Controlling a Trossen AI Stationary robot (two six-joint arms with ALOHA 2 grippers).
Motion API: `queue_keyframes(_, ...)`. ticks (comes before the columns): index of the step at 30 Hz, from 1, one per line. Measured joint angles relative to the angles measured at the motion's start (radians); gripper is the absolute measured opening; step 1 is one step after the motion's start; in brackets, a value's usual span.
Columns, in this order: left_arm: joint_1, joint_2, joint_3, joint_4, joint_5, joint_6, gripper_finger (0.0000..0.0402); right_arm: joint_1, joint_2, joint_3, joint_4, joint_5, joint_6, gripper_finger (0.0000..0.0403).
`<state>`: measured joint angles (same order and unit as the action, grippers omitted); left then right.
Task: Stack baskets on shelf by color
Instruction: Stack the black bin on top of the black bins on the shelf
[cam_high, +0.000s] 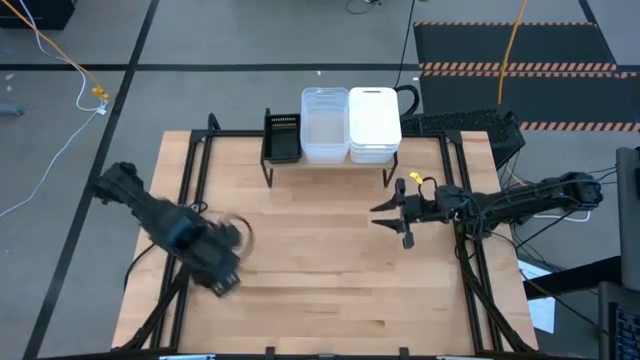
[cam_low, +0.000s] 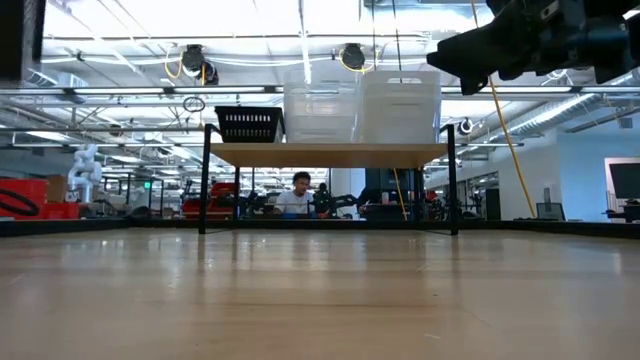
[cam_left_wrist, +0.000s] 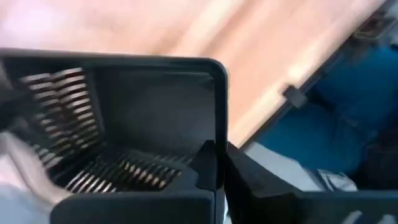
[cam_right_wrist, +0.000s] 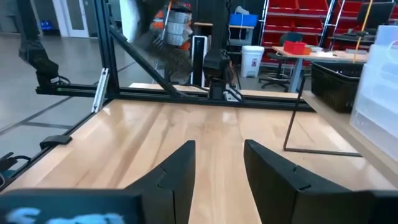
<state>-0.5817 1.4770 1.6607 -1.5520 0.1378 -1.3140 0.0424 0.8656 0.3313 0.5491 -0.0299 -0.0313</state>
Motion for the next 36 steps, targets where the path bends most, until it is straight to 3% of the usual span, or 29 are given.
queue_keyframes(1,0.005,0.002,0.065,-0.051,-0.037,-0.004,0.0008,0.000,0.000,0.000,0.000,0.000,0.000,0.0130)
queue_keyframes(3,0.026,-0.045,0.137,0.015,-0.162,0.132,0.0008,0.000,0.000,0.000,0.001,0.001,0.001,0.0130)
queue_keyframes(6,0.057,-0.065,0.239,-0.031,-0.459,0.360,0.0007,-0.001,0.002,0.000,0.010,0.002,-0.002,0.0130)
queue_keyframes(8,0.104,-0.074,0.270,-0.017,-0.556,0.580,0.0007,-0.001,0.003,0.000,0.014,0.001,0.005,0.0130)
queue_keyframes(15,0.339,-0.073,0.298,0.025,-0.865,1.125,0.0014,0.001,0.006,0.000,-0.001,0.002,0.014,0.0120)
queue_keyframes(19,0.514,-0.057,0.269,0.093,-0.846,1.347,0.0007,0.001,0.006,0.000,-0.022,0.003,0.017,0.0108)
queue_keyframes(25,0.742,0.004,0.228,0.247,-0.628,1.568,0.0012,0.001,0.006,0.000,-0.031,0.003,0.020,0.0094)
queue_keyframes(36,0.920,0.221,0.224,0.174,-0.478,1.566,0.0020,0.001,0.006,0.000,-0.077,0.036,0.021,0.0089)
